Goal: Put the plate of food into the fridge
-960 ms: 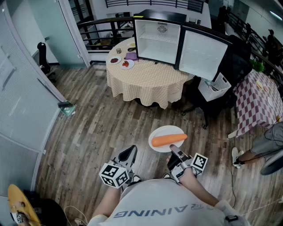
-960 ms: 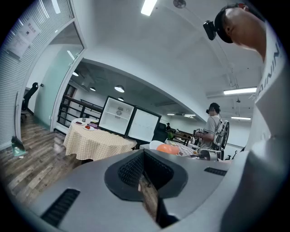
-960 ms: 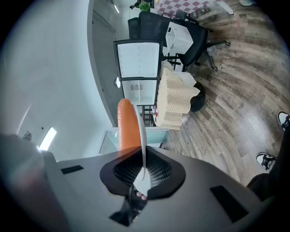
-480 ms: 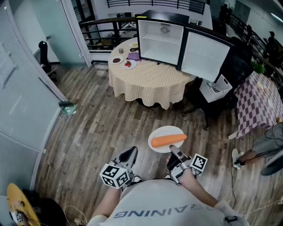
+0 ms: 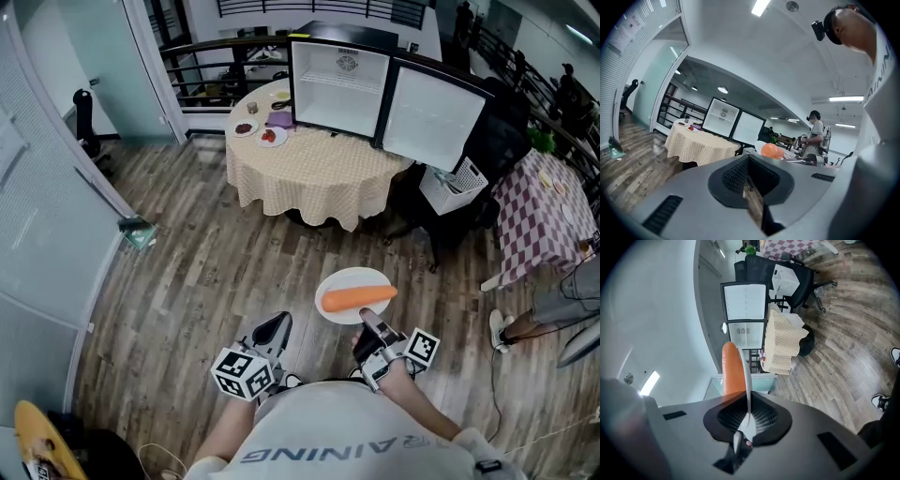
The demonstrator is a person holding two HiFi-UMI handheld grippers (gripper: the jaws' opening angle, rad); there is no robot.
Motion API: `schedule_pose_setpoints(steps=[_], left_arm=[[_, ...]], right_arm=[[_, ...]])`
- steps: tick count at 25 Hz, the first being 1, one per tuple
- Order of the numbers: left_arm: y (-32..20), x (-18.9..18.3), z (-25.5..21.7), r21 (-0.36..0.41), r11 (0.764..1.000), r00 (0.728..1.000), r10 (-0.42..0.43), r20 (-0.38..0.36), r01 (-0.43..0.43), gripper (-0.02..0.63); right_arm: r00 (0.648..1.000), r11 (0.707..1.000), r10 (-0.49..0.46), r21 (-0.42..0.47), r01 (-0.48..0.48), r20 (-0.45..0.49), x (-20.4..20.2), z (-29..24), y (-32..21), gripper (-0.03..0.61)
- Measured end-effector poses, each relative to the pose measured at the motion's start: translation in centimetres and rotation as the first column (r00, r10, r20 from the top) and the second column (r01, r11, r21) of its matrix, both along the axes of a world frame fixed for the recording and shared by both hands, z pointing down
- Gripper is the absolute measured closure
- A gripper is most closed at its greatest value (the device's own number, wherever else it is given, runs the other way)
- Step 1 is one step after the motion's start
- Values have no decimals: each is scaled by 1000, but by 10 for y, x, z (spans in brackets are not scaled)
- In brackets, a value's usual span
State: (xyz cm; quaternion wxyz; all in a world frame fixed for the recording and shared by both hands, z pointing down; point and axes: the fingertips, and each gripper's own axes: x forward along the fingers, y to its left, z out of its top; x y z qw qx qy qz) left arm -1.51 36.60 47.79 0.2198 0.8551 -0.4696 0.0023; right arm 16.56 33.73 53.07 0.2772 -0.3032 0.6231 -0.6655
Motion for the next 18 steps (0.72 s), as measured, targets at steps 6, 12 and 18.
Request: schedule_pose_setpoints(steps=[6,12,18], left_arm=[[2,-25,5,-3,1000,1000,19,-16,-19,609],[-1,-52,12,-10,1000,999,12,-41,-12,609],[-8,-64,13,0,1000,998,-3,-70,3,609]], right_arm=[[1000,1000,28,-7,-28,4,-23,3,5,543],[999,999,38,-4,-38,-14,-42,1,9,543],[999,1000,17,-3,-17,-27,-58,1,5,543]])
